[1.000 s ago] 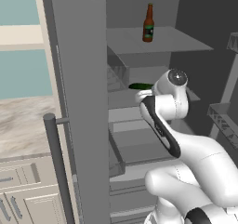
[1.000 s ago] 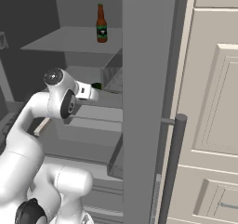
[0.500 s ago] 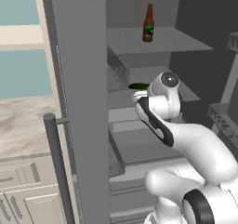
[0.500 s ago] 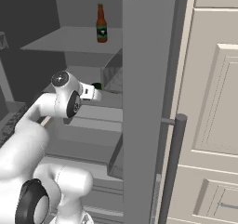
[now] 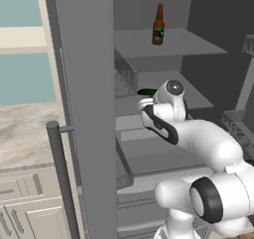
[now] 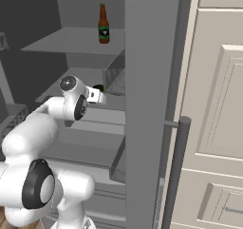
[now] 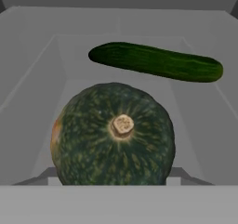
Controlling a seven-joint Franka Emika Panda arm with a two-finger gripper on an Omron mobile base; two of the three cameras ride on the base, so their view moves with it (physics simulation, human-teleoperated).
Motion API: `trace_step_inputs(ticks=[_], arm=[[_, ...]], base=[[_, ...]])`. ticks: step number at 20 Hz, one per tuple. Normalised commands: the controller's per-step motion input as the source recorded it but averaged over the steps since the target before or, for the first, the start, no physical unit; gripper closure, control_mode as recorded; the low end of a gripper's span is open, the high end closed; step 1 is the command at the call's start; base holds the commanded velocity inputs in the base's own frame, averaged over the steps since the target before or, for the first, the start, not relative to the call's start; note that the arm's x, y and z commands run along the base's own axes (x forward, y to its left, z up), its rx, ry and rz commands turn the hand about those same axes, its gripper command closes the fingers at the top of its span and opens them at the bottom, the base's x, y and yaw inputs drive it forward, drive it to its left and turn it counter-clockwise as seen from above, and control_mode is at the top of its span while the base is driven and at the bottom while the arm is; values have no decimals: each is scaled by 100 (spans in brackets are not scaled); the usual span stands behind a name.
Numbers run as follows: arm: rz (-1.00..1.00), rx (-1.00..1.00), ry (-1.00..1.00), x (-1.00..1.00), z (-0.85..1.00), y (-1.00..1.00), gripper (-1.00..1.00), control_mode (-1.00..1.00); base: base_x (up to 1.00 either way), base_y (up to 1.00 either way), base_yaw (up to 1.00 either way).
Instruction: Place the beer on the top shelf of the fridge to keep it out of children's reach, and place the cucumber and squash on lower shelves for easy access.
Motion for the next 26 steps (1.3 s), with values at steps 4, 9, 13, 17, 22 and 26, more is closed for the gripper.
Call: trace_step_inputs(ticks=[4, 9, 13, 17, 22, 26], arm=[[0, 0, 0, 37, -18, 2, 100, -100], [0, 0, 0, 37, -16, 2, 100, -100], [0, 0, 0, 36, -12, 0, 100, -100], [0, 0, 0, 34, -13, 0, 100, -100], [0, 0, 0, 30, -20, 0, 100, -100], [0, 0, 0, 26, -28, 0, -100, -100]], base=[[0, 0, 0], [0, 0, 0], [0, 0, 0], [0, 0, 0], [0, 0, 0], [0, 0, 0]])
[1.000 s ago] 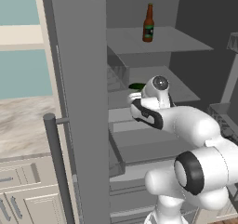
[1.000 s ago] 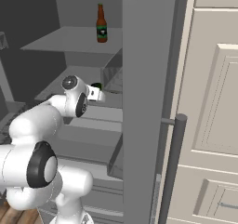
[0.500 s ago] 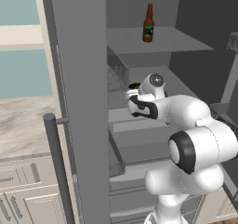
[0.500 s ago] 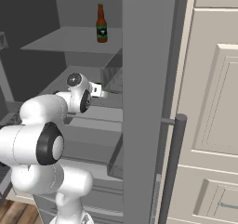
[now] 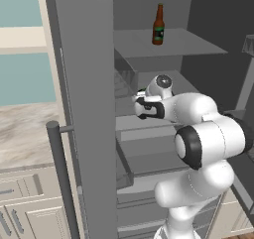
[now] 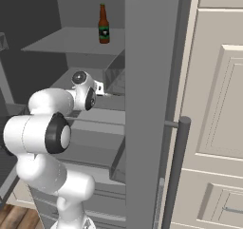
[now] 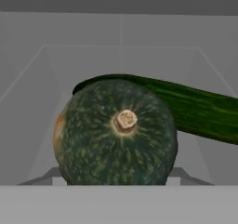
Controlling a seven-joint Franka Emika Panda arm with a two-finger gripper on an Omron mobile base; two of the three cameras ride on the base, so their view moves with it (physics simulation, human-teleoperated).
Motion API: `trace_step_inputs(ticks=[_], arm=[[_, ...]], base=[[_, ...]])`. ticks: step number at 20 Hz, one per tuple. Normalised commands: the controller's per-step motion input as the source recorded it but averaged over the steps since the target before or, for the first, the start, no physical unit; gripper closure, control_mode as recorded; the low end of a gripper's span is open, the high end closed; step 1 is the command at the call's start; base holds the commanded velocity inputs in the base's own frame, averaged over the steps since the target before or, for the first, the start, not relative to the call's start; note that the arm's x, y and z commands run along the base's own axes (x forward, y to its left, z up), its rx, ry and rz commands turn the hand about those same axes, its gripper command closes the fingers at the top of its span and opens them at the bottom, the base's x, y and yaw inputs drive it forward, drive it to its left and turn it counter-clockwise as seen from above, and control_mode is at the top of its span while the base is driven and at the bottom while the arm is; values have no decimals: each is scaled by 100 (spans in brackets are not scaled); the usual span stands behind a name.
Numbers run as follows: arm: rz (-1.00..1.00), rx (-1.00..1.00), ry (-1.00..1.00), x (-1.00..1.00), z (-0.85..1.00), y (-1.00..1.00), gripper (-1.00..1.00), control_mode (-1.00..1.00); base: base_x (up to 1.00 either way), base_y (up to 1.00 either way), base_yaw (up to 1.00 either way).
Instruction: Place the beer on the top shelf of the fridge to keep it out of children's reach, and place the cucumber and squash on lower shelves for easy access.
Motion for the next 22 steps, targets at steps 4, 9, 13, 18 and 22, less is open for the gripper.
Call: trace_step_inputs(ticks=[4, 9, 13, 18, 22], arm=[[0, 0, 0, 14, -28, 0, -100, -100], [0, 0, 0, 0, -16, 0, -100, -100], [0, 0, 0, -7, -1, 0, -100, -100], [0, 0, -1, -33, 8, 0, -100, -100], [-1, 0, -7, -57, 28, 0, -100, -100]], base=[[0, 0, 0], [0, 0, 0], [0, 0, 0], [0, 0, 0], [0, 0, 0]])
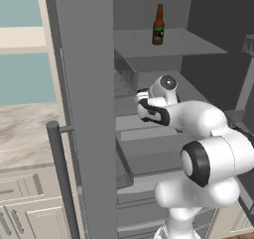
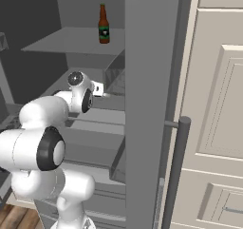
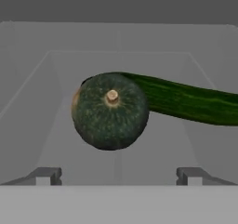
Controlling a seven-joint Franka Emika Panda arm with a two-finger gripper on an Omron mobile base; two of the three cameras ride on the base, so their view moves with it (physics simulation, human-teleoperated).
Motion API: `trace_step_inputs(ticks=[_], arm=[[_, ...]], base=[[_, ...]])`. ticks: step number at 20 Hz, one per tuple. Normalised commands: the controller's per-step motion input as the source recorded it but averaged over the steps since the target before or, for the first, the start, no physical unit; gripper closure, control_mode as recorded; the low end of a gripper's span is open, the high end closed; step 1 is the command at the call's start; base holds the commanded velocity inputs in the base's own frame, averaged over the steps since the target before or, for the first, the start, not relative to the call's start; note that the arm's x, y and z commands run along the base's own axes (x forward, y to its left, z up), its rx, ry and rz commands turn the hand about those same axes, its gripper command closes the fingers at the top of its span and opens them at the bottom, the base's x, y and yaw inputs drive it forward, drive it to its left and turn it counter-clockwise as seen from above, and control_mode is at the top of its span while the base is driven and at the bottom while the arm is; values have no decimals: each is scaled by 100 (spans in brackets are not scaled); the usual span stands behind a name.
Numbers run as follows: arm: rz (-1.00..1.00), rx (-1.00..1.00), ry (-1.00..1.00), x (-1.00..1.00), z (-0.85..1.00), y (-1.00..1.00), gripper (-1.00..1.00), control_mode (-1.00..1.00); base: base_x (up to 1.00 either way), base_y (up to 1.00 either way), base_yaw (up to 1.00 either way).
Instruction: Place the beer on the top shelf of the fridge to keep it out of children's reach, and place the cucumber and squash on lower shelves for easy access.
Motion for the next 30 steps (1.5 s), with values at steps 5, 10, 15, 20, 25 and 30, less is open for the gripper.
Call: trace_step_inputs(ticks=[5, 10, 15, 20, 25, 30], arm=[[-3, 0, -5, -64, 29, 0, -100, -100], [-4, 0, 0, -74, 26, -1, -100, -100], [-4, 0, -1, -67, 49, -2, -100, -100], [-4, 0, -1, -65, 64, -7, -100, -100], [-3, 0, 0, -72, 50, -5, -100, -100], [0, 0, 0, -78, 14, -4, -100, -100]], base=[[0, 0, 0], [0, 0, 0], [0, 0, 0], [0, 0, 0], [0, 0, 0], [0, 0, 0]])
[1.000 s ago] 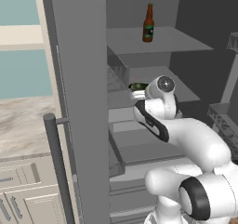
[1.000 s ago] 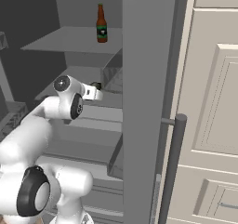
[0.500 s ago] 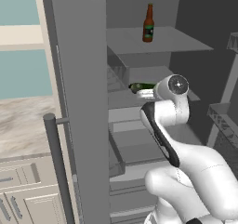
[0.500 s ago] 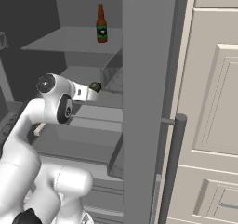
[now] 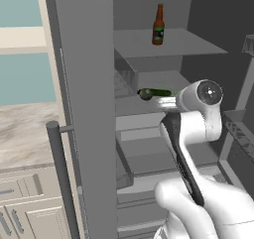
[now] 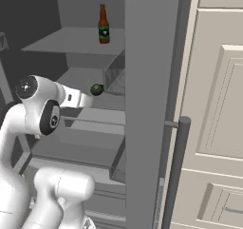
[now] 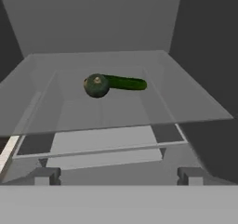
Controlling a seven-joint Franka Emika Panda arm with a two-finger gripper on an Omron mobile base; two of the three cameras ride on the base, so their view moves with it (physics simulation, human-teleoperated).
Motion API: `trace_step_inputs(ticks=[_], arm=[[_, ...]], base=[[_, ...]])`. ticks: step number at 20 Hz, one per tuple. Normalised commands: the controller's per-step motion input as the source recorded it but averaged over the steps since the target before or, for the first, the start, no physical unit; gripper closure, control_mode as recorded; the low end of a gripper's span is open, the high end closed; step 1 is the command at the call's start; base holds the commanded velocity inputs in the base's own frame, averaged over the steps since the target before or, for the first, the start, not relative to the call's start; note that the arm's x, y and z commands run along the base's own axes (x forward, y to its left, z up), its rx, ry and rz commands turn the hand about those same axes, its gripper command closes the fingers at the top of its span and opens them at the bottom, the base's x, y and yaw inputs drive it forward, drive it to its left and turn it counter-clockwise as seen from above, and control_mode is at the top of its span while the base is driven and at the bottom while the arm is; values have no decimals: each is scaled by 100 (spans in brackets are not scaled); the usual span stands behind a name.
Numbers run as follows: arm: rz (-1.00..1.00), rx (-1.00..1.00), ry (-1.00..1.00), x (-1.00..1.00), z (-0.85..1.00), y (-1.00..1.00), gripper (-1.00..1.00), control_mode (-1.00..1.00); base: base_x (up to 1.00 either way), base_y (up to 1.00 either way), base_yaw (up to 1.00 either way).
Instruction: Place the beer on the top shelf of the fridge to keep it out of children's reach, and place the cucumber and squash on lower shelves for easy access.
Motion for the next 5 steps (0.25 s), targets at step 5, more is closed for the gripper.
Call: trace_step_inputs(ticks=[5], arm=[[0, 0, 0, -81, 15, -2, -100, -100]], base=[[0, 0, 0]])
